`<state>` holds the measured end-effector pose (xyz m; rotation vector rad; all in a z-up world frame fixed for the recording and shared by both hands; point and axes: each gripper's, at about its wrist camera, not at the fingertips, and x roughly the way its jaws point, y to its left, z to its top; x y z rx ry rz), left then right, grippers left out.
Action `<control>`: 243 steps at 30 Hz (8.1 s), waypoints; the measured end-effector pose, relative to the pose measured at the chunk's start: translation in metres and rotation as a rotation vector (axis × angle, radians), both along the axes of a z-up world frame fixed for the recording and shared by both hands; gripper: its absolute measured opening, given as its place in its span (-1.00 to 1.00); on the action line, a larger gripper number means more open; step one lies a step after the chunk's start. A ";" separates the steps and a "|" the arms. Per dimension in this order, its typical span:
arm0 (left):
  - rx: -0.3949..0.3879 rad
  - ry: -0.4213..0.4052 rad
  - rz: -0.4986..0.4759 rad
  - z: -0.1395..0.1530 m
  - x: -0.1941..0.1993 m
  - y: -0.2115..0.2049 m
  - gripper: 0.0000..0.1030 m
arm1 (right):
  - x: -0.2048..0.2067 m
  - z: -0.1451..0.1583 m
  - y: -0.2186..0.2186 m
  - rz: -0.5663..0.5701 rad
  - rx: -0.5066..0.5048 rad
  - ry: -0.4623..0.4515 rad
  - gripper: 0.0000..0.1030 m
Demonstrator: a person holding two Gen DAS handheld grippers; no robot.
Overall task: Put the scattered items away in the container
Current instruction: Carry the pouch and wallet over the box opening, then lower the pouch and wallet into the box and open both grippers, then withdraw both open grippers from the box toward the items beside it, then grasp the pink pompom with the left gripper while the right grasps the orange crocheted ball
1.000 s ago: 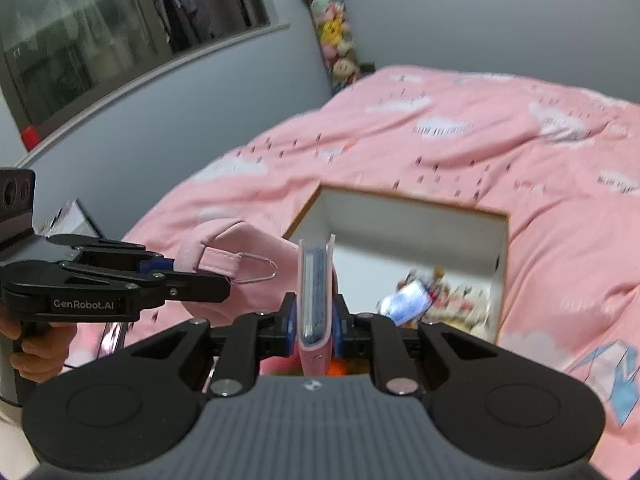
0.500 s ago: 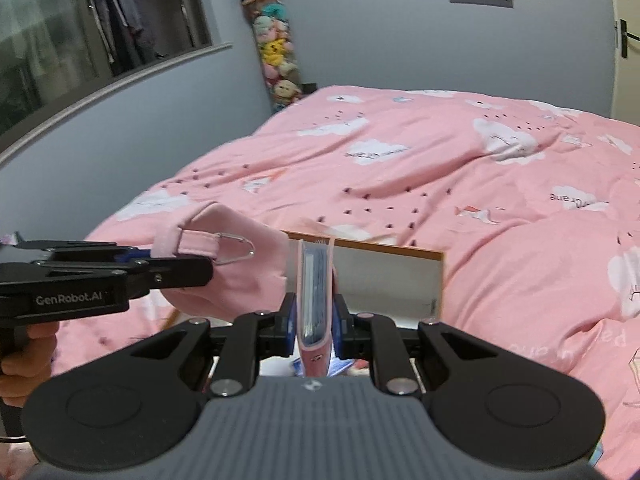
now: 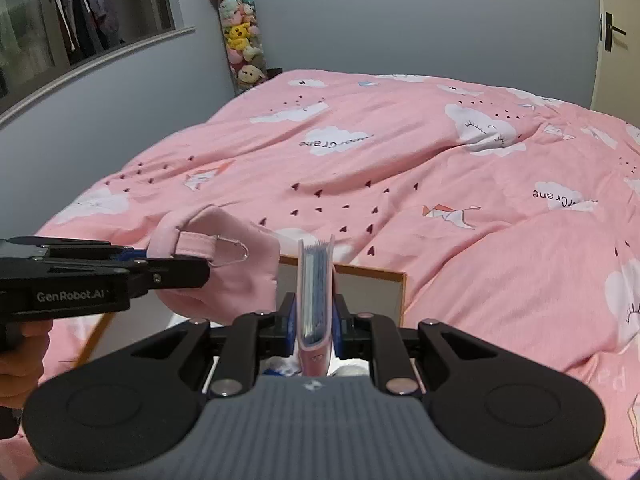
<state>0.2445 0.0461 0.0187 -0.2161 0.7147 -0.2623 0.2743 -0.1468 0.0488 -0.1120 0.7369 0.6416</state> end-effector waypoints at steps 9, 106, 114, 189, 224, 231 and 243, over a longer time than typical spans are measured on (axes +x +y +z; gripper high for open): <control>-0.004 -0.007 -0.069 -0.007 0.007 -0.013 -0.55 | 0.023 -0.032 0.014 -0.033 -0.072 -0.043 -0.64; -0.040 0.146 -0.091 -0.083 0.045 -0.059 -0.61 | 0.008 -0.059 -0.046 -0.175 0.029 0.119 -0.28; -0.008 0.135 -0.099 -0.087 0.050 -0.076 -0.64 | 0.008 -0.065 -0.052 -0.196 0.033 0.140 -0.34; 0.189 -0.202 0.092 0.004 -0.138 -0.035 0.13 | -0.120 -0.042 -0.049 -0.144 0.019 0.051 0.34; 0.140 0.069 0.106 -0.058 -0.172 0.019 0.13 | -0.153 -0.080 -0.056 -0.144 -0.014 0.162 0.31; 0.193 0.190 0.133 -0.074 -0.173 0.027 0.17 | -0.162 -0.079 -0.040 -0.050 0.002 0.180 0.17; 0.105 0.363 0.165 -0.112 -0.146 0.042 0.32 | -0.161 -0.100 0.013 0.183 -0.094 0.206 -0.23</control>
